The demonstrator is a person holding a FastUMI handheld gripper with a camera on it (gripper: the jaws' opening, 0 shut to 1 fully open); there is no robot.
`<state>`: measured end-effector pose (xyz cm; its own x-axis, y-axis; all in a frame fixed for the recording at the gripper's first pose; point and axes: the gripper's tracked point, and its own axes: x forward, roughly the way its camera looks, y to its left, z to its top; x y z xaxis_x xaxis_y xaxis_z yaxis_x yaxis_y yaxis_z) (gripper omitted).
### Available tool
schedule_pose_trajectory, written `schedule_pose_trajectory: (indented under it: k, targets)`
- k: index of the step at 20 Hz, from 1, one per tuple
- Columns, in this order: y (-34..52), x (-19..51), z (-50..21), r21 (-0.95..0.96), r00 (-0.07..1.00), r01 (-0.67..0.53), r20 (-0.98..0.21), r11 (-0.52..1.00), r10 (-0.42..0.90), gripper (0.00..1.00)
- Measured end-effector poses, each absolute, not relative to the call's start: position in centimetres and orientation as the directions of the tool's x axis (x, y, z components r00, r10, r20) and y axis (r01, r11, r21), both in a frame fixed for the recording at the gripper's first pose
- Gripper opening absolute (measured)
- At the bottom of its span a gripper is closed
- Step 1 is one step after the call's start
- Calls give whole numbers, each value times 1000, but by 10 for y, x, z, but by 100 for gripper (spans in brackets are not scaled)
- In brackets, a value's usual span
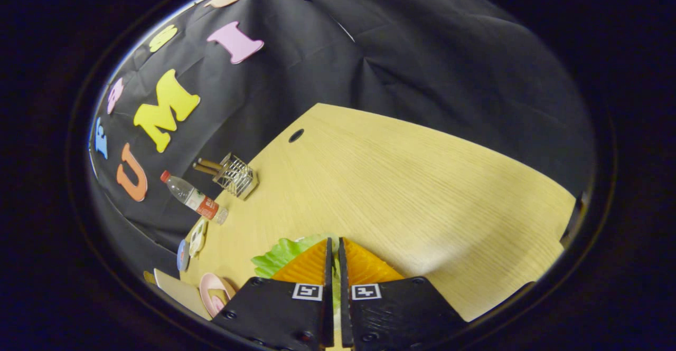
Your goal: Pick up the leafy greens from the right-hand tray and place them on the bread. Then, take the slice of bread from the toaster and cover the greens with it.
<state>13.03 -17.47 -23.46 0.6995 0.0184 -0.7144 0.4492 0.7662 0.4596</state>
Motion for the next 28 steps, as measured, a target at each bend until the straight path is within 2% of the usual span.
schedule_pose_trajectory:
  k: [4,16,22,28]
  targets:
    - [-173,134,-210,478,748,407,-663,778,17,0]
    - [-77,118,-82,607,881,177,-449,775,151,0]
    - [23,114,-57,617,880,29,-388,787,272,0]
    - [124,113,-78,686,829,-40,-384,727,407,0]
